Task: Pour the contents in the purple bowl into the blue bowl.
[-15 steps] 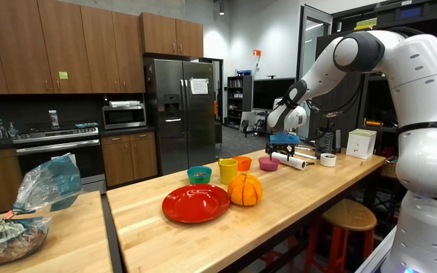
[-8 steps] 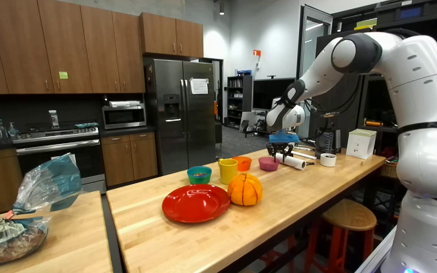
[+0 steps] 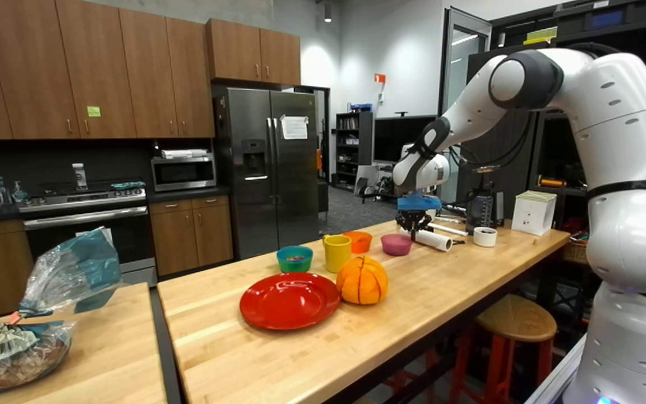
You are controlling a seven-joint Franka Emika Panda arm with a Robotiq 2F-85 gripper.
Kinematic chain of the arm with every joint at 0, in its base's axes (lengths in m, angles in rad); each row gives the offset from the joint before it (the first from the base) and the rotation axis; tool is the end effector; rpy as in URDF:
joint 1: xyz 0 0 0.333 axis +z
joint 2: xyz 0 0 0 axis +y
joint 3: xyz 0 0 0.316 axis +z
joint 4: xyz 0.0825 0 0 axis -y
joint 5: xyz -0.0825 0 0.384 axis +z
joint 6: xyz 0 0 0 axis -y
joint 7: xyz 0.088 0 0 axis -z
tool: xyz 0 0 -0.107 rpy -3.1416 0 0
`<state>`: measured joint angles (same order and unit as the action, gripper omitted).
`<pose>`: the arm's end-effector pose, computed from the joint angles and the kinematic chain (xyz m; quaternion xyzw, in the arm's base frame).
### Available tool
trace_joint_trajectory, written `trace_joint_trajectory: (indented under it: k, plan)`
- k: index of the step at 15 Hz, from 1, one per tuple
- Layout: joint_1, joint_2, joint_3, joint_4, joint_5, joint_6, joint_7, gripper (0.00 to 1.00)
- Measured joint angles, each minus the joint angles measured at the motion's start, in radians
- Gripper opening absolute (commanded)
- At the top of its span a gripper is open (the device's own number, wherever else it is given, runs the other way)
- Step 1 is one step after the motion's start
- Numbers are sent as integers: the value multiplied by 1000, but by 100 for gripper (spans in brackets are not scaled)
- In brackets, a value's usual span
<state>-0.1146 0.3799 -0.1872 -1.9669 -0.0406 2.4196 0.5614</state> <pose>0.5948 -0.1800 0.2893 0.9157 -0.3969 0.0451 0.0428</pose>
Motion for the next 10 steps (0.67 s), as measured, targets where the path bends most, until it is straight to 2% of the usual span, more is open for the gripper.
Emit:
trace_joint_trajectory:
  k: [3,4,5,9,10]
  plan:
    - [0,1,0,3,6,-1,0,0]
    - [0,2,0,5,7,-1,0,7]
    - [0,3,0,6,7,-1,0,27]
    - [0,10,0,13,10,-1,0,50]
    - [0,11,0,14,13,-1,-1,31]
